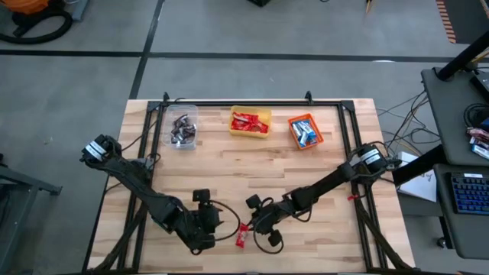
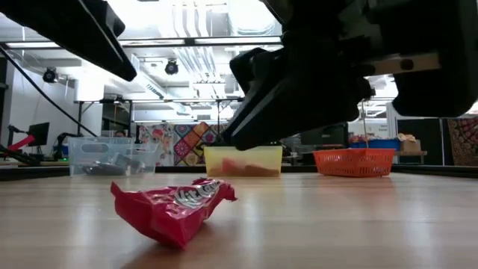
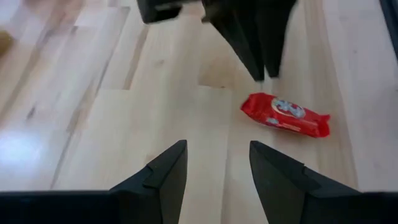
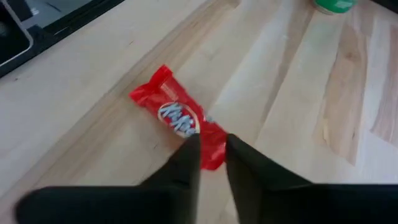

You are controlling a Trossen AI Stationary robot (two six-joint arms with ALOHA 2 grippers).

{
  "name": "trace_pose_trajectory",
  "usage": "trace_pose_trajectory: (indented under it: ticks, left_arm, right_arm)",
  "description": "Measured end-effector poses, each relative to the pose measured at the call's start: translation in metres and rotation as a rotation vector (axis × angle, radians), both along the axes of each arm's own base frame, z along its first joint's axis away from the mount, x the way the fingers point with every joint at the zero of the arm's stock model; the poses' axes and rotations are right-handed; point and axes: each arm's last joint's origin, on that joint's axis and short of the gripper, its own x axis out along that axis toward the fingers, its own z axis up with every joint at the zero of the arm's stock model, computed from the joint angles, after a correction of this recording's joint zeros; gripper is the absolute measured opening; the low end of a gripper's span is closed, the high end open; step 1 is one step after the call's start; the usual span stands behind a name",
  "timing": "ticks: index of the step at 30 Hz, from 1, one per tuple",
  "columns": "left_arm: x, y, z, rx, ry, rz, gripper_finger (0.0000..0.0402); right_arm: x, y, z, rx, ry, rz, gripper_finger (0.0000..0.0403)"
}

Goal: Sort candy
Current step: Put the orange chocolate bar into the yellow bin

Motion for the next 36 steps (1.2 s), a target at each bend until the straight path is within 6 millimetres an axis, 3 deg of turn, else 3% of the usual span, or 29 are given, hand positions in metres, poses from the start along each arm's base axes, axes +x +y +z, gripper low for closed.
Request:
trace_pose_trajectory:
  ticks: [9, 14, 20, 27, 30, 32, 36]
  left_arm:
    - [0.001, 0.0, 0.001, 0.012, -0.019, 0.01, 0.0157]
    - [0.0, 0.0, 0.001, 0.007, -0.02, 0.012, 0.0157]
    - [0.0, 0.0, 0.001, 0.036, -0.014, -0.013, 0.0157]
    - [-0.006, 0.003, 0.002, 0.126, 0.02, -0.041, 0.0157]
    - [-0.012, 0.009, 0.008, 0.165, 0.046, -0.046, 0.0157]
    - [-0.018, 0.013, 0.017, 0.192, 0.05, -0.075, 0.0155]
    - [-0.032, 0.026, 0.047, 0.239, -0.011, -0.152, 0.0155]
  right_arm:
    - [0.026, 0.012, -0.021, -0.002, 0.046, -0.007, 0.021]
    - [0.037, 0.012, -0.03, -0.036, 0.098, 0.001, 0.0245]
    - [0.042, 0.009, -0.029, -0.012, 0.127, 0.006, 0.0204]
    - [0.044, -0.004, -0.013, 0.02, 0.127, -0.023, 0.0085]
    - [0.039, -0.013, 0.008, -0.02, 0.142, -0.005, 0.0027]
    - [0.033, -0.028, 0.029, -0.031, 0.158, -0.029, 0.0021]
    - [0.018, -0.085, 0.089, -0.079, 0.092, -0.208, 0.0021]
